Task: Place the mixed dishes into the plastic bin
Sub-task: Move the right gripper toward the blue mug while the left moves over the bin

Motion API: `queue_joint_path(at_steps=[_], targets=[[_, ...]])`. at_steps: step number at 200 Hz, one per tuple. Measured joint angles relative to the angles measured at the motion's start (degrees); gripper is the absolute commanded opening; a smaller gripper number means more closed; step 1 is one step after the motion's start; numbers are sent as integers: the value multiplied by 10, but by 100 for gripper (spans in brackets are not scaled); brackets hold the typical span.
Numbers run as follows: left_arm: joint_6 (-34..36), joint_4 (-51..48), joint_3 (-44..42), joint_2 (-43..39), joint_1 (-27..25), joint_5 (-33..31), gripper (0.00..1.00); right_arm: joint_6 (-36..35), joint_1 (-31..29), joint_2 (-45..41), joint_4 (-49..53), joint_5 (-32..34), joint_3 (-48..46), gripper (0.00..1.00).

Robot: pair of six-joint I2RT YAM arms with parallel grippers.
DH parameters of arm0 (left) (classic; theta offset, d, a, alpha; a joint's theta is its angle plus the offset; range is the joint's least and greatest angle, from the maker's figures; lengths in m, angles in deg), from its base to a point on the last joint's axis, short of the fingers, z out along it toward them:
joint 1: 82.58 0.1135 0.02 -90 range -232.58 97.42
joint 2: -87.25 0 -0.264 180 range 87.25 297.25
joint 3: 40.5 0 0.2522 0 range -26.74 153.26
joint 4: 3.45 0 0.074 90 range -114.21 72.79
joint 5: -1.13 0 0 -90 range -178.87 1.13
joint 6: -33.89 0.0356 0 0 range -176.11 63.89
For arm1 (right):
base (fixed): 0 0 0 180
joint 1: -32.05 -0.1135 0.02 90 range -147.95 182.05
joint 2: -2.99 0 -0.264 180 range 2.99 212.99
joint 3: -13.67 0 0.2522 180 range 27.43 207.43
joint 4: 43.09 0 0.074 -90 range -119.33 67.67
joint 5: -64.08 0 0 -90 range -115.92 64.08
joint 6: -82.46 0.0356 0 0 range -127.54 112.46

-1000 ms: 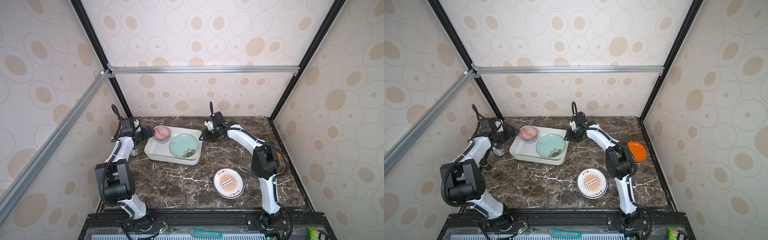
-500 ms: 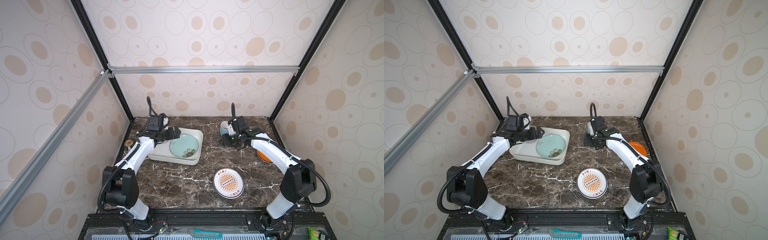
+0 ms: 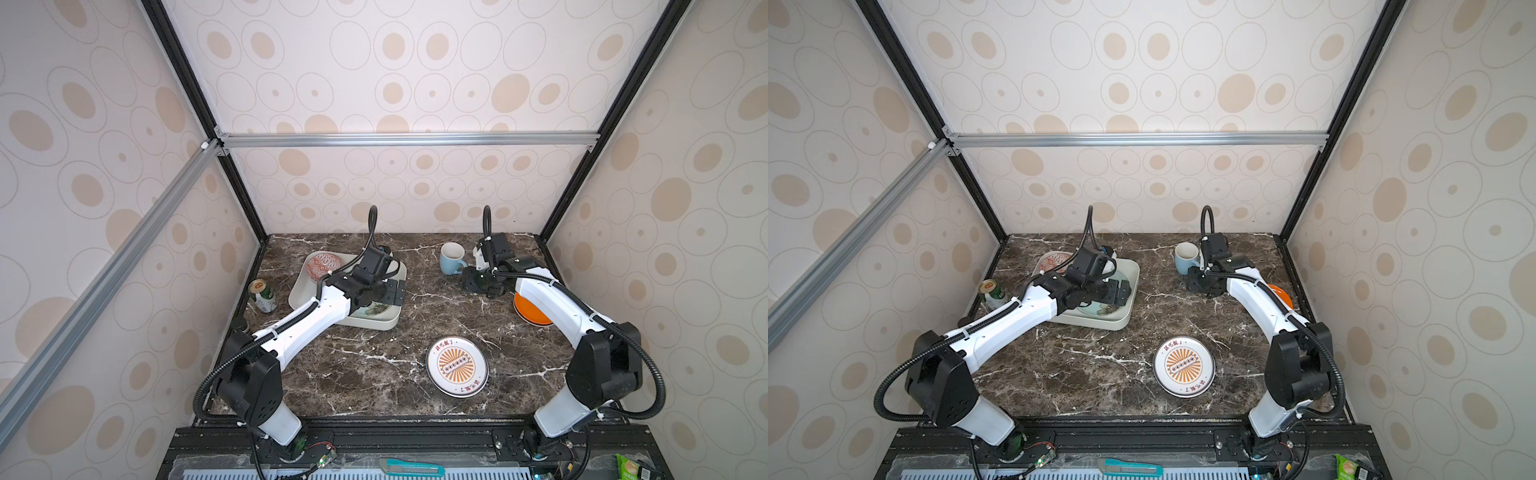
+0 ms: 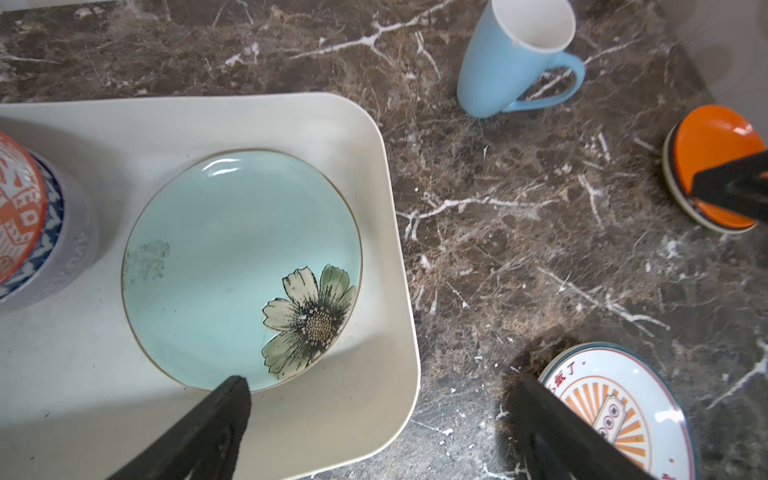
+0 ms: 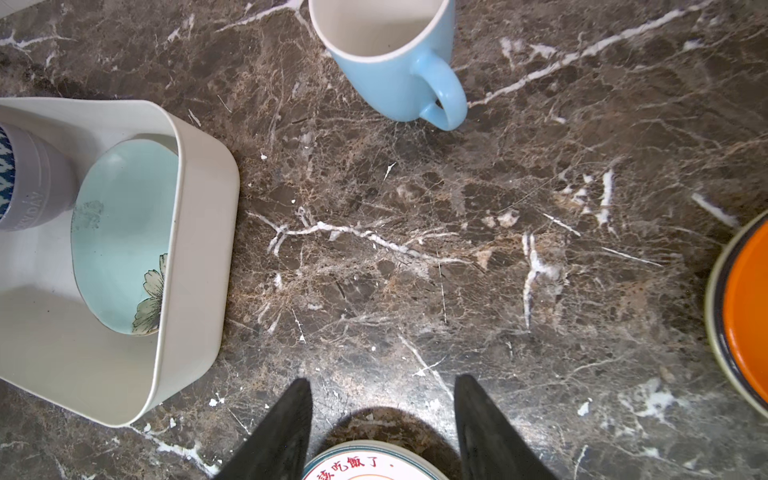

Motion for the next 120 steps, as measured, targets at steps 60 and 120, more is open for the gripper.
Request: queue_joint_path(at_steps=[60,120], targets=[[8,-19,-68,0,-20,-46,93,-1,37,5,-5,-16,9,58],[19,-15,-36,67,-25,-36,72,-2,40,63,-9,-39,64,58]])
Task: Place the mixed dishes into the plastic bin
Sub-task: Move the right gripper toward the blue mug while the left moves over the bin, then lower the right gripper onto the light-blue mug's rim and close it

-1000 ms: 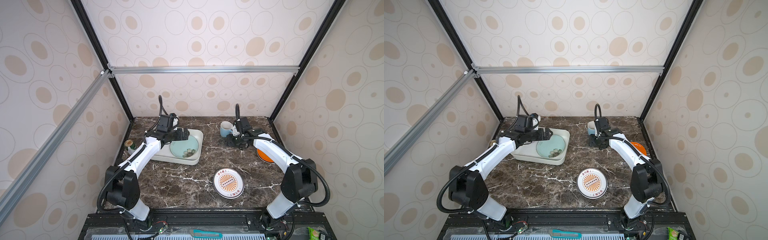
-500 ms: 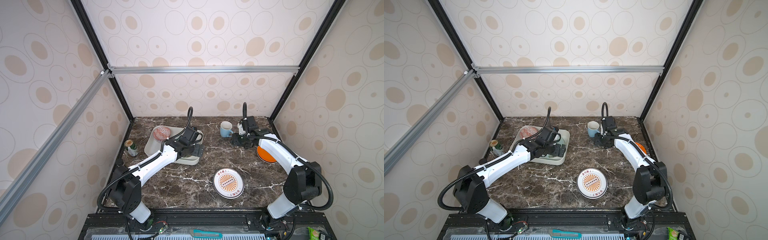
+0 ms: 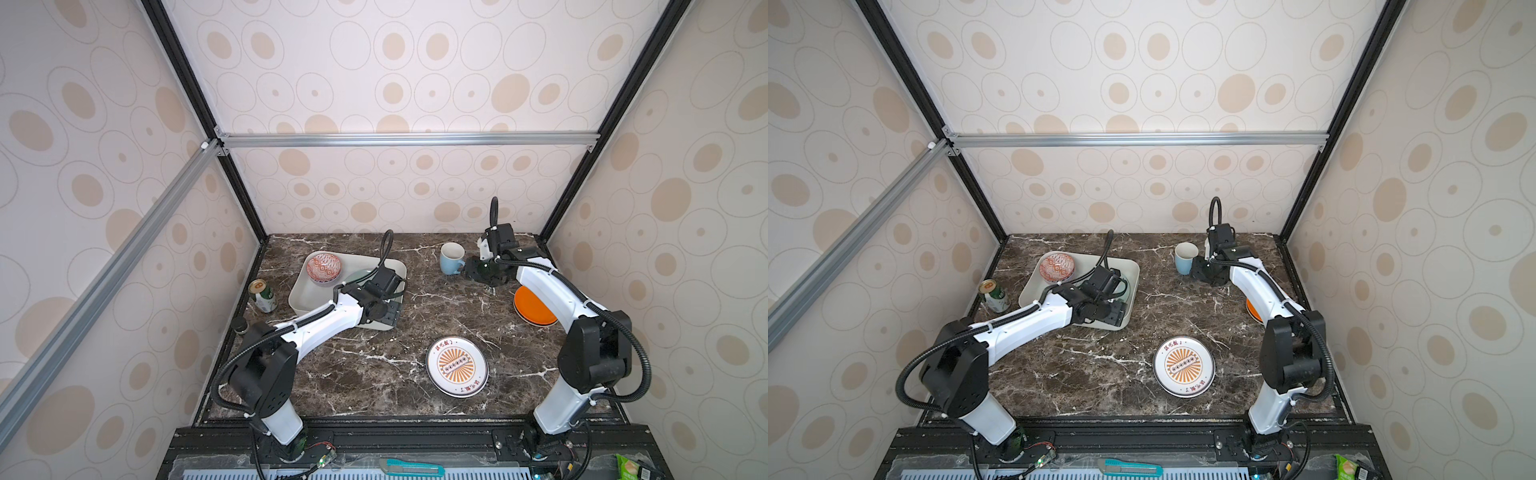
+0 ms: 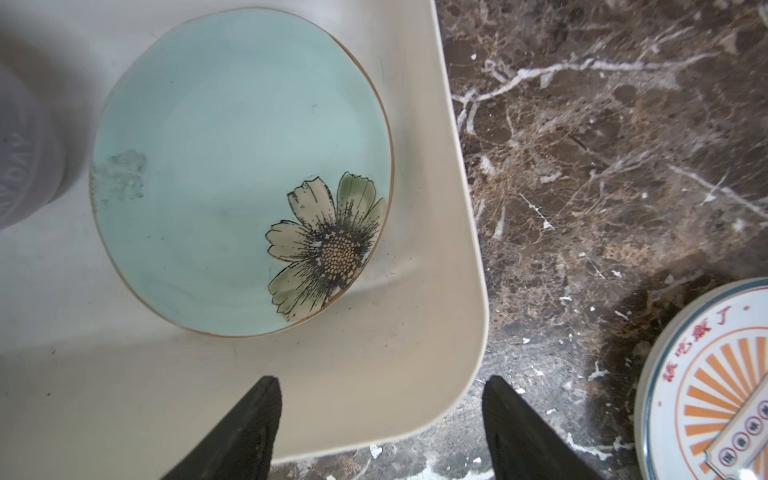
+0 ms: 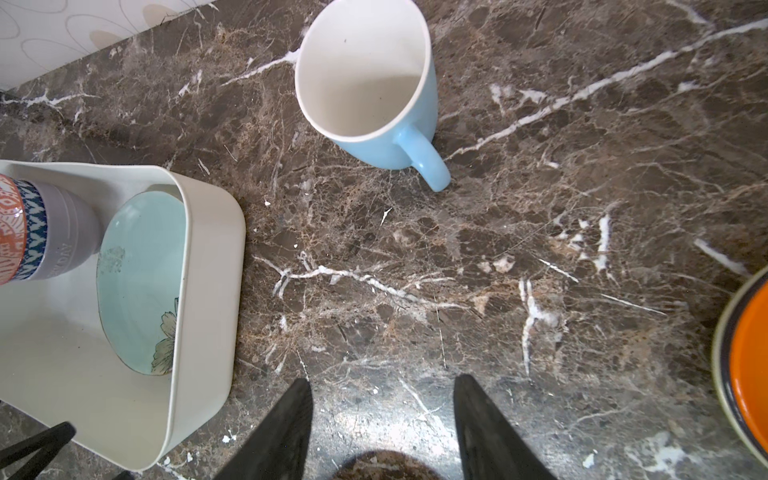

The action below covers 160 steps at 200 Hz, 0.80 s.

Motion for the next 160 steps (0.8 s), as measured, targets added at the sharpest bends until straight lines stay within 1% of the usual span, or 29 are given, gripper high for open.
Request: queue_joint_path(at_steps=[49,76,99,128,160], targets=[[4,2,64,88,-10,28,60,0,11,26,-2,-10,28,57],[5,0,99,117,-16,39,58,0,19,47,-6,-15,44,57],[5,-6,125,129,-19,42,60,1,23,57,-5,-21,48,57],[4,-20,155,130,-23,26,68,0,26,61,-5,-26,48,58],[3,-34,167,127,-23,4,69,-3,26,61,-7,-27,46,59]])
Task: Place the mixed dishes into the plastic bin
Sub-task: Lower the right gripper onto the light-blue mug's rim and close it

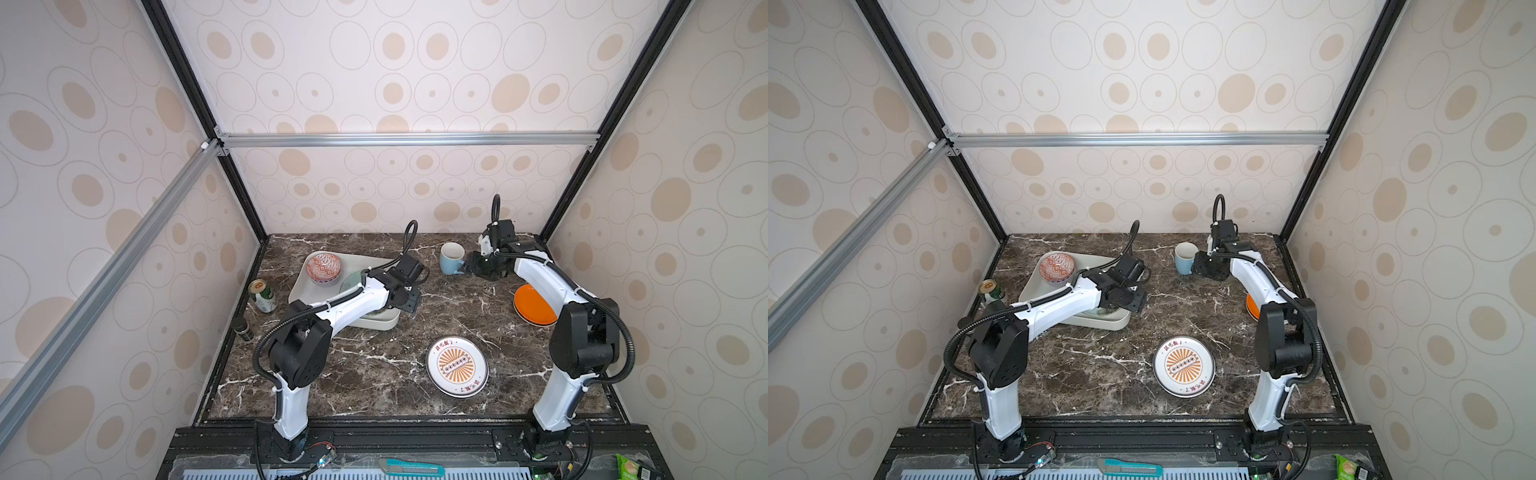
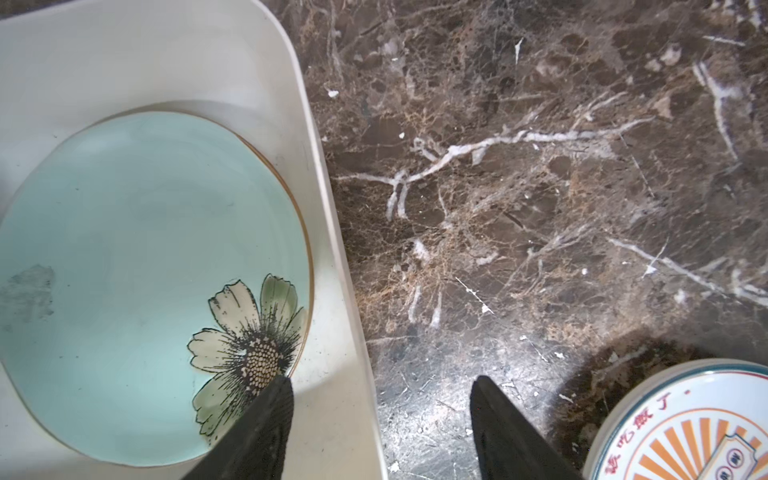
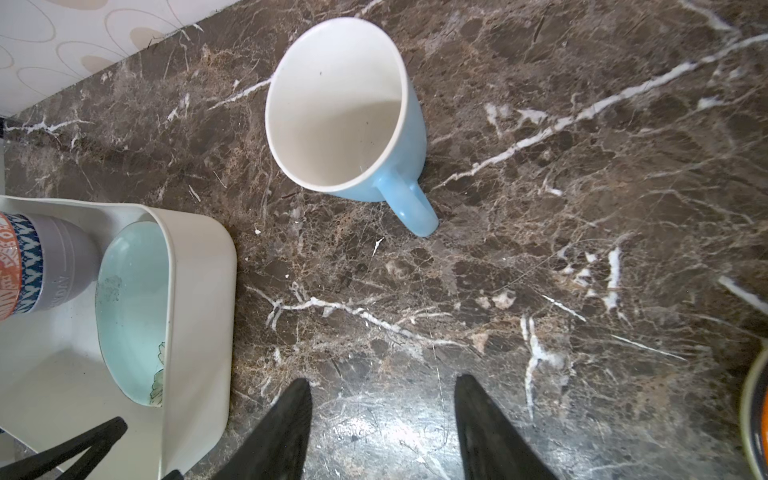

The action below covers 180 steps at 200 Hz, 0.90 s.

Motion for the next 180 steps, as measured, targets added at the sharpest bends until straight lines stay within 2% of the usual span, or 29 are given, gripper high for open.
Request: queue_joint_path(at_steps=[88,98,113,129,158,180], targets=[[-3,-30,25,61,-1,0,66,-8,36,-26,-6,-12,-31,59],[-2,-33,37,73,-1,2,61,-9,36,-28,-7,-14,-31,59],[-2,-35,54,89,-2,8,46,-10,37,-29,-7,-17,-31,59],[-5,-40,74,104,-2,17,35,-10,37,-29,-8,-21,-32,59],[-5,-60,120,128,-1,18,26,-10,40,-28,-12,-27,-32,59],[-5,-67,170,154,-2,25,24,-10,43,-25,-15,-32,-31,59]])
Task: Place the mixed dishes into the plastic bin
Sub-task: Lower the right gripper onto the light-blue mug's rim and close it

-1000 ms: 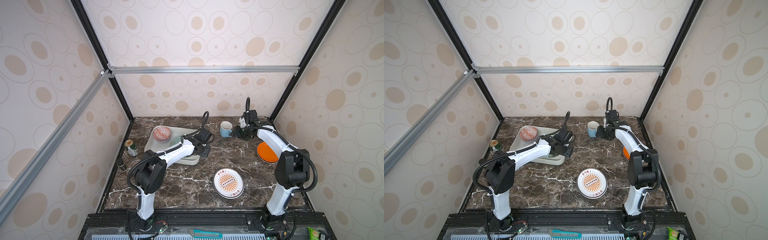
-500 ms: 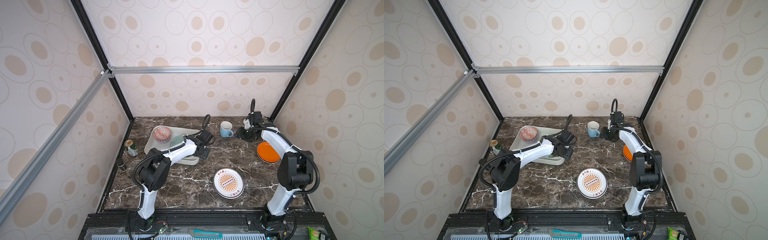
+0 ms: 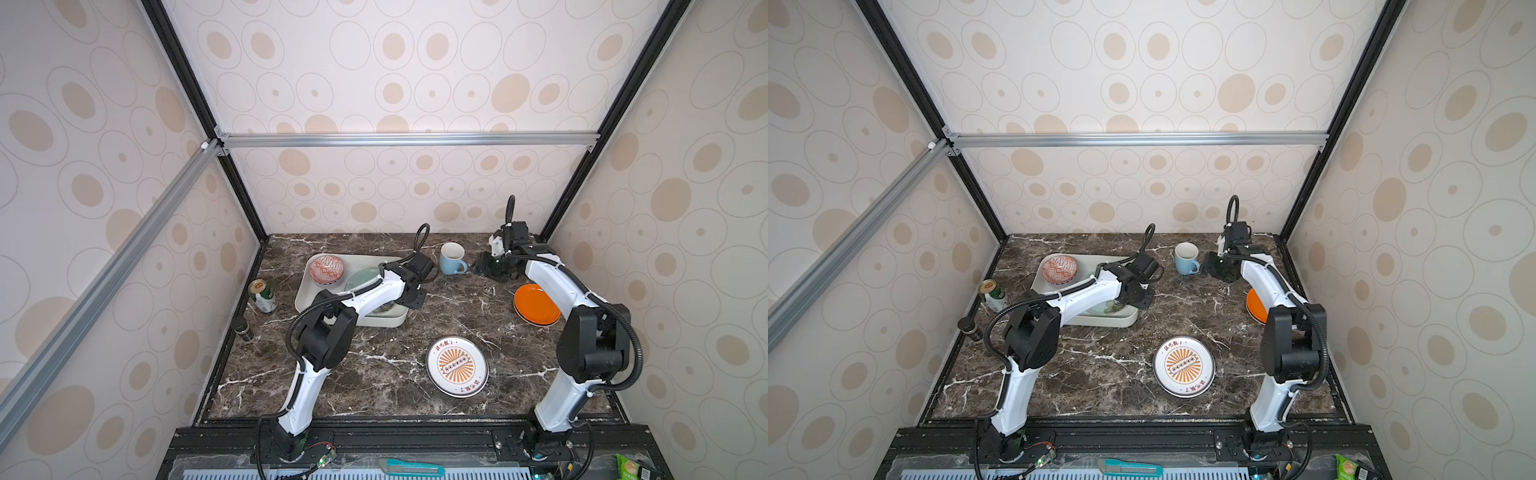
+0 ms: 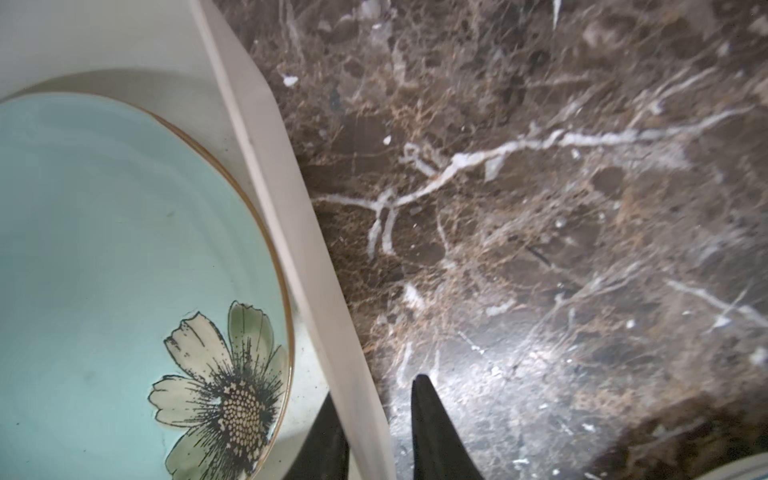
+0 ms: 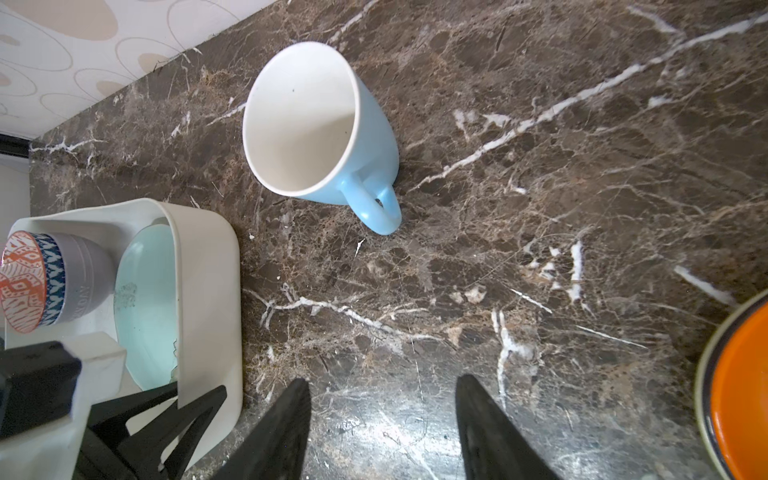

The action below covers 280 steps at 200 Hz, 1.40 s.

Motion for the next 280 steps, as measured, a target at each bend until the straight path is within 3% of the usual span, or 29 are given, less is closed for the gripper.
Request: queue_joint_path(at_steps=[74,138,150,194,244,267,280], targets=[[-4,-30,109,62,-3,20,25,7,5,82,-6,-15,67,59],[-10,-34,118,66,-14,40,28,16,5,154,-8,-19,165,59],[-13,-32,120,66,-18,49,33,16,5,170,-7,-19,183,59],[-20,-25,143,68,-35,73,66,15,1,242,19,-10,283,59],[-11,-22,148,68,-40,71,81,3,-15,299,68,12,392,59],[-6,-19,147,66,-41,64,99,-8,-23,339,105,28,472,60],[-2,-15,138,56,-40,58,99,-15,-28,364,128,39,520,60]])
